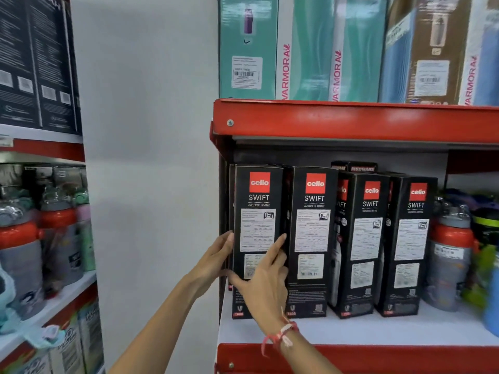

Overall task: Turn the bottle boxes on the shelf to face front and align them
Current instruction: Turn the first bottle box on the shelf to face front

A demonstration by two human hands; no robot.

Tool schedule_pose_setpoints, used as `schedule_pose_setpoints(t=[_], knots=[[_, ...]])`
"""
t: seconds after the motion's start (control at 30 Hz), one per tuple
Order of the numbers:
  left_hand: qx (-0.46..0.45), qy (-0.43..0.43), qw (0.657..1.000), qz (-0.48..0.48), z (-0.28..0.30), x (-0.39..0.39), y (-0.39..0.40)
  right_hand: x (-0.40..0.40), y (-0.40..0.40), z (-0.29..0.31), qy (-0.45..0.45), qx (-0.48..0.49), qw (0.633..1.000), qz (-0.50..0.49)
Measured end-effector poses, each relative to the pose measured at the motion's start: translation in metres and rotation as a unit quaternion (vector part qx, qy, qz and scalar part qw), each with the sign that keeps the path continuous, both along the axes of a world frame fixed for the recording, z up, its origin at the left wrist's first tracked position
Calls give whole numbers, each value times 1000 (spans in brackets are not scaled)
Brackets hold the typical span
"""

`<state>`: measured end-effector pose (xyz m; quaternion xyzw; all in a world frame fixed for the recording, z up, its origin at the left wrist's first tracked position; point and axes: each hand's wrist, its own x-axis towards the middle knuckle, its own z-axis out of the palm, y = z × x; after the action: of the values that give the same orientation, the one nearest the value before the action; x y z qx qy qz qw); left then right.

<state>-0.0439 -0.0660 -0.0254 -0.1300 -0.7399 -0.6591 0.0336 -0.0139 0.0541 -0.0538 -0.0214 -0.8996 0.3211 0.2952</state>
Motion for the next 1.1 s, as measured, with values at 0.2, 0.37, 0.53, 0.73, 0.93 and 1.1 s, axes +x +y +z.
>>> schedule_pose_setpoints(t=[0.2, 0.37, 0.53, 0.73, 0.93, 1.1], knots=[[0, 16, 1000, 12, 1, 24, 8, 4, 0, 3, 29, -51, 998, 11], [10, 71, 996, 47, 6, 44, 1, 27, 35, 8, 61, -125, 979, 147], [-39, 86, 996, 5, 16, 69, 7, 41, 81, 28, 43, -160, 929, 332], [-59, 158, 983, 80, 18, 93, 25, 41, 98, 56, -48, -110, 888, 445], [-103, 177, 969, 136, 16, 68, 26, 21, 77, 61, -23, -68, 931, 358], [-82, 147, 973, 157, 1, 39, 31, -2, 60, 49, -4, -44, 960, 276]])
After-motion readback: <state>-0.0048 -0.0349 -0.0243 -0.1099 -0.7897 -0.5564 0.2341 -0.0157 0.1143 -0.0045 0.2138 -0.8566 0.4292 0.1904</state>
